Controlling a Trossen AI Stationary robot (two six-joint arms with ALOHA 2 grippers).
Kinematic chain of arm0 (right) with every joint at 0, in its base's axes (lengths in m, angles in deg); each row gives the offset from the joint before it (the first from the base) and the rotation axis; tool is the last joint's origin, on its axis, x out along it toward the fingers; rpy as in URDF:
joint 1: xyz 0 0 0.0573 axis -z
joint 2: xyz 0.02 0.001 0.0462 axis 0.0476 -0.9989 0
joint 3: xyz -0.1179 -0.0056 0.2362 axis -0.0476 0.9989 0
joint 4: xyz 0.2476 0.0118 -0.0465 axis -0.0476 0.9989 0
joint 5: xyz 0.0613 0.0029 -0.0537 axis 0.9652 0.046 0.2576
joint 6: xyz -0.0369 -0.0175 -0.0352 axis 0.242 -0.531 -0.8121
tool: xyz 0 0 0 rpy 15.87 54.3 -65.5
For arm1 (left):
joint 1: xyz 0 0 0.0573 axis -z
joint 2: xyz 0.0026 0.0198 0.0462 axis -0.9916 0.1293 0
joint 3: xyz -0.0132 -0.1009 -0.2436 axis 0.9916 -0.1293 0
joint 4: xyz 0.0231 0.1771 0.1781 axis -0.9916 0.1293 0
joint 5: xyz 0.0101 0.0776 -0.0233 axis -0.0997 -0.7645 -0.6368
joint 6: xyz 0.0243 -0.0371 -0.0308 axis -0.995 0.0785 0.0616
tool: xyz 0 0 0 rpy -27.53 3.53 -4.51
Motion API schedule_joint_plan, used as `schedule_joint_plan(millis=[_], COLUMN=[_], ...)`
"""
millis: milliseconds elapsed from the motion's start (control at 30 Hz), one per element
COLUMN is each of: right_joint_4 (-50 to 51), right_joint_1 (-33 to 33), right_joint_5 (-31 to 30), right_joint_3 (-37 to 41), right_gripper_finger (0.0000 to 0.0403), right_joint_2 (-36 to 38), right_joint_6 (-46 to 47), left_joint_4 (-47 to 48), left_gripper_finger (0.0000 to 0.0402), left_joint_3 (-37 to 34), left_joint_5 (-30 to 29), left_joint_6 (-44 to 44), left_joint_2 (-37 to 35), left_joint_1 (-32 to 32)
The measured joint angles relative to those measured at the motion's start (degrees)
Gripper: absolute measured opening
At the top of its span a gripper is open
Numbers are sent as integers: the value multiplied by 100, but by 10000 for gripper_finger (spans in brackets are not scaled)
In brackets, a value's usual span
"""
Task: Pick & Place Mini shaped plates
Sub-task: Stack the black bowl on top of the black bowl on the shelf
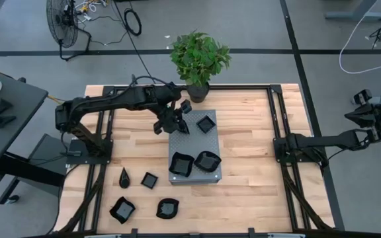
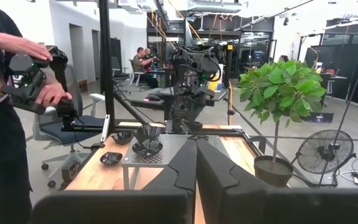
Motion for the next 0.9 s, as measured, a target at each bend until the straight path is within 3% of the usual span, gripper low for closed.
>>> schedule_joint_plan(millis=[300,900], right_joint_4=[-9,-16], right_joint_1=[0,1], right_joint_5=[0,-2], right_joint_3=[2,0], right_gripper_finger=[16,16], right_joint_2=[0,2], right_joint_6=[0,0], left_joint_4=[-60,-35], left_gripper_finger=[2,7], left_joint_3=[13,4], left_joint_5=[-173,-648], left_joint_6=[-506,-329], left_joint_2=[161,219], left_joint_1=[-53,-62])
